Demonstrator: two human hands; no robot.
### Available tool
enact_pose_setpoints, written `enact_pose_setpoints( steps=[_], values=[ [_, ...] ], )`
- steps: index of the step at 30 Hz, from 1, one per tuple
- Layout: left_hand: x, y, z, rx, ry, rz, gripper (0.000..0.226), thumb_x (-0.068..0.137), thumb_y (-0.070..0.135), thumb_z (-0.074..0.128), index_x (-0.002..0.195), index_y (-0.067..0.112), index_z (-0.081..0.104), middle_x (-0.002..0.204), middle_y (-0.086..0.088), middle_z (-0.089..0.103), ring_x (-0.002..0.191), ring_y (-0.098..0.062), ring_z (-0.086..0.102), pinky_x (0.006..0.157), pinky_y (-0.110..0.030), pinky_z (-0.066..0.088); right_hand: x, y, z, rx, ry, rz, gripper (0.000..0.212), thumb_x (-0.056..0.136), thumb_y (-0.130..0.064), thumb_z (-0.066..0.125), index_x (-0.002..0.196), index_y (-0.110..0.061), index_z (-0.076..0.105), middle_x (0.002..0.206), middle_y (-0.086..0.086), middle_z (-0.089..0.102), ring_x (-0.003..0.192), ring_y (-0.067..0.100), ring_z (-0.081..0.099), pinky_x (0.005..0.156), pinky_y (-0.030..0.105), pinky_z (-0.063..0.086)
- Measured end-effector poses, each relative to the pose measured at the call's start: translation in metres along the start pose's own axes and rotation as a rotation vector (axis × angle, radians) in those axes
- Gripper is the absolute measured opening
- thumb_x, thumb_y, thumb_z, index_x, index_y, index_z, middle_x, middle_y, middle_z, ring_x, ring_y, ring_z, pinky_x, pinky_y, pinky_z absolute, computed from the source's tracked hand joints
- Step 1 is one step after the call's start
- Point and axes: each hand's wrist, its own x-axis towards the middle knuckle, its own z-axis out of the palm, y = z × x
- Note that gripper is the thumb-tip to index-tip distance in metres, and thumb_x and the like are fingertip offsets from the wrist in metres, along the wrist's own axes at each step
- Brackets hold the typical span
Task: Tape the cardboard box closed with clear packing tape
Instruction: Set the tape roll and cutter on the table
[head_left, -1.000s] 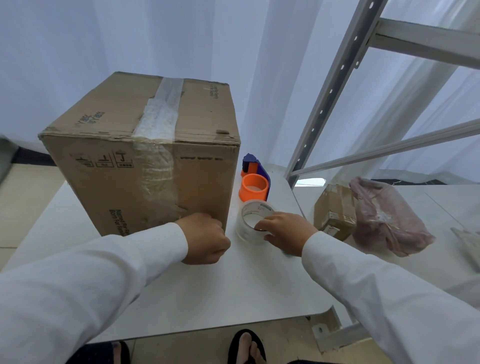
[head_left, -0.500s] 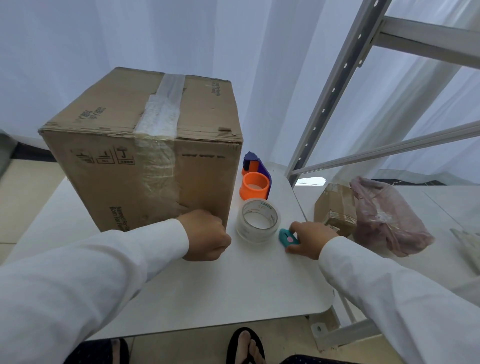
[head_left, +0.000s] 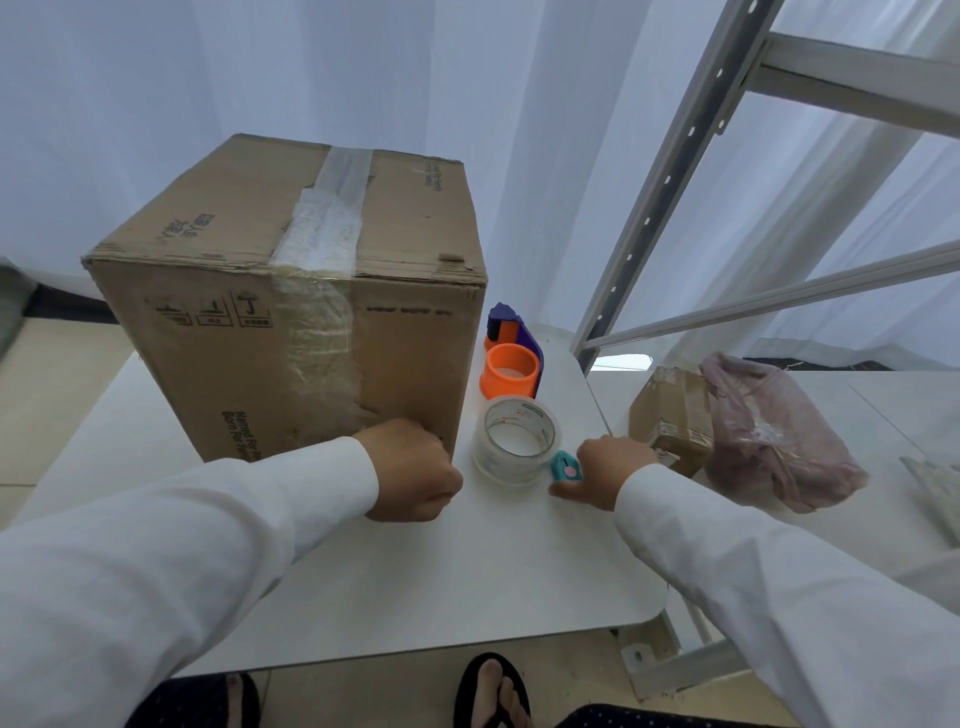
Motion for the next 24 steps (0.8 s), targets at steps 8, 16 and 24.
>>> enact_pose_setpoints(
  steps=[8,16,24],
  values=[
    [-0.059,-0.021,-0.053,0.151,0.875,-0.13,0.024,0.083,0.026,0.047,0.069,0.019,0.065,0.064,0.003,0.065,0.069,-0.021,0.055,0.067,-0.033,0.042,-0.015,-0.011,-0.087,0.522,0.689,0.046,0.03,0.091,-0.031,0.046,0.115,-0.017,0.057,0.115,0.005,0.065,0.097,0.023,0.061,0.081,0.032,0.048],
    [-0.15,-0.079,-0.058,-0.888,1.122,-1.416,0.056,0.089,0.04,0.043,0.136,0.01,0.036,0.142,-0.013,0.04,0.129,-0.033,0.035,0.104,-0.046,0.028,-0.032,-0.089,-0.148,1.114,0.66,-0.294,0.047,0.092,-0.05,0.032,0.136,-0.033,0.034,0.142,0.004,0.042,0.124,0.021,0.043,0.101,0.037,0.034],
    [-0.148,-0.088,-0.052,-1.79,0.879,-1.209,0.032,0.08,0.052,0.042,0.088,0.027,0.06,0.079,0.001,0.059,0.083,-0.02,0.054,0.09,-0.04,0.045,-0.03,-0.101,-0.151,1.165,0.324,-0.234,0.067,0.09,-0.049,0.039,0.146,-0.029,0.009,0.151,-0.001,0.03,0.131,0.026,0.038,0.107,0.041,0.031]
  ],
)
